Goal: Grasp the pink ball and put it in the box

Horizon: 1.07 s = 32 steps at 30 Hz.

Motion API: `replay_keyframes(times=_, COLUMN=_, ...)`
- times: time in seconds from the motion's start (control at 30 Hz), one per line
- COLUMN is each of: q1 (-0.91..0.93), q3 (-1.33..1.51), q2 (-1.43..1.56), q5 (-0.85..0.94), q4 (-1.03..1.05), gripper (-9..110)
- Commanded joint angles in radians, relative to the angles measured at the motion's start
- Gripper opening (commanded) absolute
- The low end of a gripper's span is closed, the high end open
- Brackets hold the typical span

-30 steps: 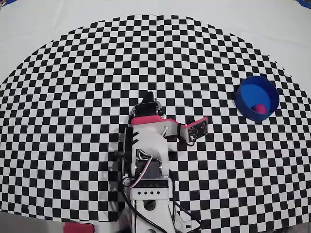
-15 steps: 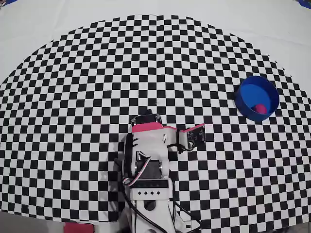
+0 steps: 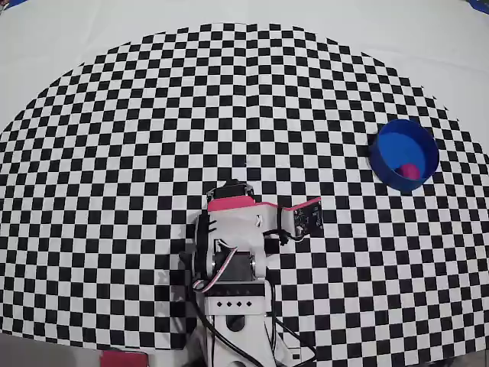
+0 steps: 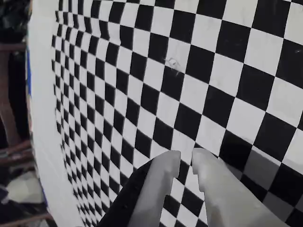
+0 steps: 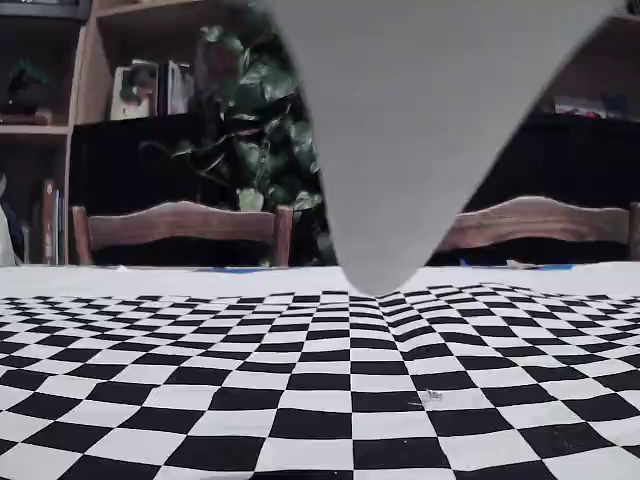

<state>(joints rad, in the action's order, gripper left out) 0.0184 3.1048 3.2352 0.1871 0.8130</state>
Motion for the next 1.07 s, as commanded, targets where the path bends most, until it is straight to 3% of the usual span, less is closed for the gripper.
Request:
replay_keyframes(times=0.0, q1=-0.008, q3=0.006, q2=0.017, q5=0.0, q4=0.005, gripper=0)
replay_keyframes(times=1.03, q1=-0.011, q3=0.006, q2=0.017, q5=0.003, q4=0.006, gripper=0)
